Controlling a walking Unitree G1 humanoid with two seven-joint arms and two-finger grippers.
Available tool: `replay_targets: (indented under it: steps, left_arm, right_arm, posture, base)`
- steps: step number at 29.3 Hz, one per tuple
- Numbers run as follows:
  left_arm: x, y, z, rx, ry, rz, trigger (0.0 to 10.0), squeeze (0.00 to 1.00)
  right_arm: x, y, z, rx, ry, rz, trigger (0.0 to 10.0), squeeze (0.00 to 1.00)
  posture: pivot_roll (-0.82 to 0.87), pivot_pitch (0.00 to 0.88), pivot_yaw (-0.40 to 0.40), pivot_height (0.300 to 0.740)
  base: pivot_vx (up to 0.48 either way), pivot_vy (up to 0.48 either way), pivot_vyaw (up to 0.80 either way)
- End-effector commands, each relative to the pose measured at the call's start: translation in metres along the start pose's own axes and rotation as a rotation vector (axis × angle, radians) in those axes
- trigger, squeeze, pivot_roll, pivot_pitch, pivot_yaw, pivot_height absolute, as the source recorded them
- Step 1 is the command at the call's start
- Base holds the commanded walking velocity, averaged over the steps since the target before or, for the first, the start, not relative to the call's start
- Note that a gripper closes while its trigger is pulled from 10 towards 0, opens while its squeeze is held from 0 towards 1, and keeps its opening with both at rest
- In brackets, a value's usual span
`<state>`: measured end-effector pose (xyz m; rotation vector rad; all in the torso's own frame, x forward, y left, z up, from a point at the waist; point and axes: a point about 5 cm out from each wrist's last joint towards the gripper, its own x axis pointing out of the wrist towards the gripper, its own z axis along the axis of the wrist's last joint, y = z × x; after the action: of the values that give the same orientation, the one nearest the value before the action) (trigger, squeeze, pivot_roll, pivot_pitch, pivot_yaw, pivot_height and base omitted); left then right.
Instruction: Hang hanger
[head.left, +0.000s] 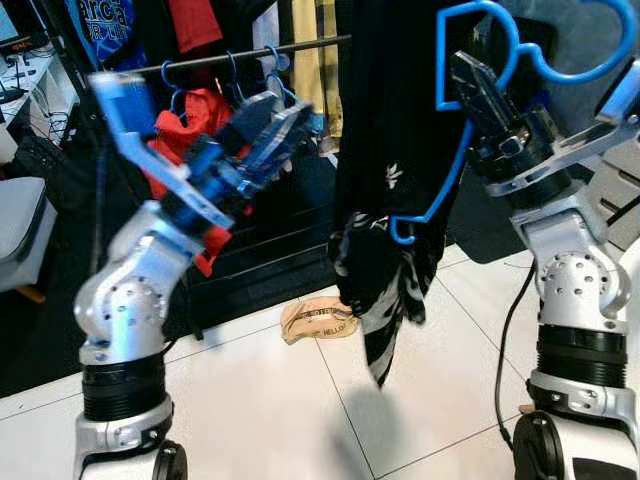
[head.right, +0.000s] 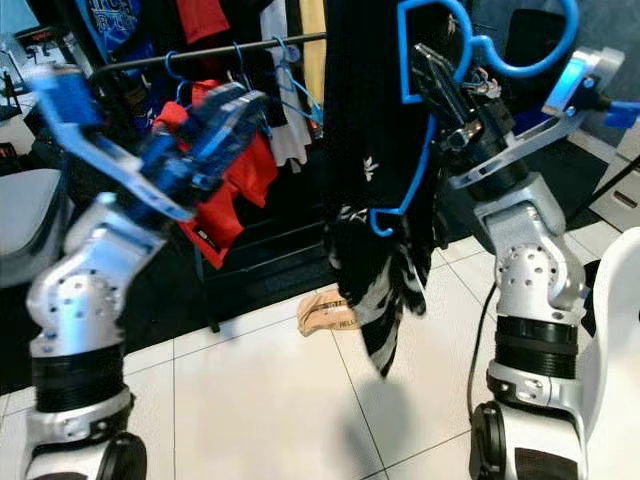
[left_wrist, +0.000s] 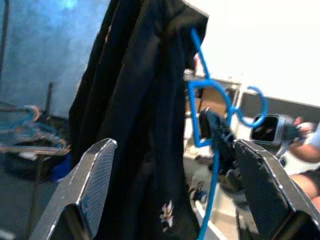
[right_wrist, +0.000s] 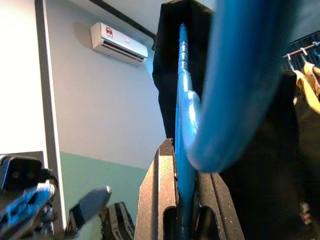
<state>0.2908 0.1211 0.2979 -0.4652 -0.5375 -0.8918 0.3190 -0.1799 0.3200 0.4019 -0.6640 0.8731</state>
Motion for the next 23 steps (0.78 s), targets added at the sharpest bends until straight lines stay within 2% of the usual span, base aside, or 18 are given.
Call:
replay_targets:
  steps: [1, 3, 5, 8, 9, 12, 20, 22, 23]
  left_arm:
    - [-0.001, -0.002, -0.004, 0.009, 0.016, 0.015, 10.0, 0.00]
    - [-0.004, -0.012, -0.025, -0.017, 0.079, 0.032, 10.0, 0.00]
    - [-0.004, -0.012, -0.025, -0.017, 0.079, 0.032, 10.0, 0.00]
    - [-0.005, -0.016, -0.038, -0.001, 0.115, 0.057, 10.0, 0.00]
    - [-0.005, -0.016, -0.038, -0.001, 0.115, 0.057, 10.0, 0.00]
    - [-0.002, -0.018, -0.040, 0.083, 0.142, 0.057, 10.0, 0.00]
    - [0.000, -0.018, -0.035, 0.145, 0.127, 0.087, 10.0, 0.00]
    - [0.000, -0.019, -0.033, 0.151, 0.119, 0.090, 9.6, 0.00]
    - [0.000, -0.019, -0.032, 0.157, 0.112, 0.091, 0.0, 0.00]
  right_arm:
    - [0.006, 0.008, 0.006, -0.009, -0.022, 0.051, 10.0, 0.00]
    - [0.007, 0.014, 0.006, 0.023, -0.012, 0.115, 10.0, 0.00]
    - [0.007, 0.014, 0.006, 0.023, -0.012, 0.115, 10.0, 0.00]
    - [0.006, 0.026, 0.002, 0.058, 0.015, 0.206, 10.0, 0.00]
    - [0.006, 0.026, 0.002, 0.058, 0.015, 0.206, 10.0, 0.00]
    - [0.004, 0.035, 0.001, 0.088, 0.020, 0.259, 10.0, 0.00]
    - [0.001, 0.041, 0.003, 0.109, 0.019, 0.292, 10.0, 0.00]
    - [0.001, 0.041, 0.003, 0.110, 0.022, 0.296, 10.0, 0.00]
    - [0.001, 0.041, 0.004, 0.109, 0.023, 0.296, 10.0, 0.00]
  posture:
    - [0.03, 0.007, 0.049, 0.740]
    - [0.03, 0.004, 0.046, 0.740]
    - [0.03, 0.004, 0.046, 0.740]
    - [0.03, 0.004, 0.047, 0.740]
    - [0.03, 0.004, 0.047, 0.740]
    - [0.02, 0.006, 0.044, 0.740]
    - [0.03, 0.007, 0.041, 0.740]
    - [0.03, 0.008, 0.039, 0.740]
    - [0.03, 0.008, 0.039, 0.740]
  base:
    - [0.000, 0.000, 0.00]
    - [0.000, 0.000, 0.00]
    - [0.000, 0.000, 0.00]
    - [0.000, 0.000, 0.00]
    - [0.000, 0.000, 0.00]
    - [0.000, 0.000, 0.00]
    - [0.000, 0.000, 0.00]
    - [0.000, 0.000, 0.00]
    - [0.000, 0.000, 0.00]
